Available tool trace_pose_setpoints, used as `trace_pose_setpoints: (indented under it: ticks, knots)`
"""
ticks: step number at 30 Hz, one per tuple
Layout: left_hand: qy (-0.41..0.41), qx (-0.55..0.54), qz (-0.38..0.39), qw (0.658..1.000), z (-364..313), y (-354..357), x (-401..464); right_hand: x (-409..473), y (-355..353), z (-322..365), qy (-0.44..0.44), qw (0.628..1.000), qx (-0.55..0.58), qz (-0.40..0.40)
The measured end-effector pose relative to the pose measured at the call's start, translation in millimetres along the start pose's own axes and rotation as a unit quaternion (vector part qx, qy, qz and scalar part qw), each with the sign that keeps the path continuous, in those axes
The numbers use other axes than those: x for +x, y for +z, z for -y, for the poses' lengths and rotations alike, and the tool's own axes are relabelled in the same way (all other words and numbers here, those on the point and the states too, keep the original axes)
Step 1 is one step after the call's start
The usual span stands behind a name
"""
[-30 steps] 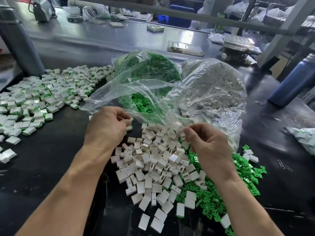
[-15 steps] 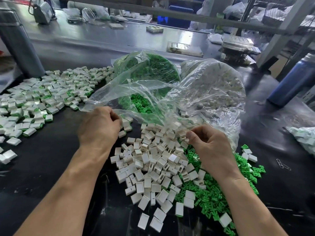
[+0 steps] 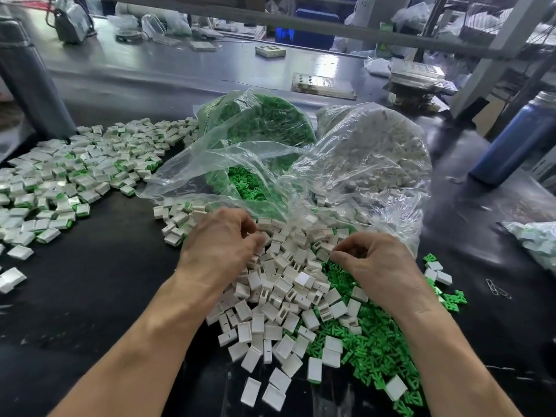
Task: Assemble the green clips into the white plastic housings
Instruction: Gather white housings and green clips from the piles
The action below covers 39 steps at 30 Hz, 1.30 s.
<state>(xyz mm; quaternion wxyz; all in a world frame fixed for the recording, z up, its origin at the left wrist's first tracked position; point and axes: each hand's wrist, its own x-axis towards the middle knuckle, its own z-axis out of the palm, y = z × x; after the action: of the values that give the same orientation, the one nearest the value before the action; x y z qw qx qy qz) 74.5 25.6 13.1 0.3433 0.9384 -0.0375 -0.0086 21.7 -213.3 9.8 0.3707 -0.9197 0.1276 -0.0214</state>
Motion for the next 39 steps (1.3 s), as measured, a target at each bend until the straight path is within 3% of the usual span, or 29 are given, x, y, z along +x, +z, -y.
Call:
trace_pose_setpoints:
  ticks: [10, 20, 30, 36, 39]
  knots:
    - [-0.02, 0.016, 0.018, 1.0, -2.6, 2.7, 2.9, -5.6, -0.5, 8.3, 0.01, 0.998, -0.024, 0.065]
    - [-0.026, -0.061, 0.019, 0.998, 0.7, 6.5, 5.6, -8.7, 9.5, 12.7, -0.082, 0.994, -0.064, 0.028]
    - [-0.018, -0.094, 0.059, 0.994, 1.7, 6.3, 7.5, -5.3, 11.2, 10.5, -0.082, 0.993, -0.083, 0.029]
    - [-0.024, -0.099, 0.071, 0.992, 1.1, 3.4, 7.9, -6.3, 7.2, 8.4, -0.061, 0.997, -0.021, 0.037]
    - [-0.033, -0.09, 0.078, 0.992, 2.0, 0.2, 7.6, -7.3, 5.4, 8.4, -0.07, 0.997, 0.04, 0.004]
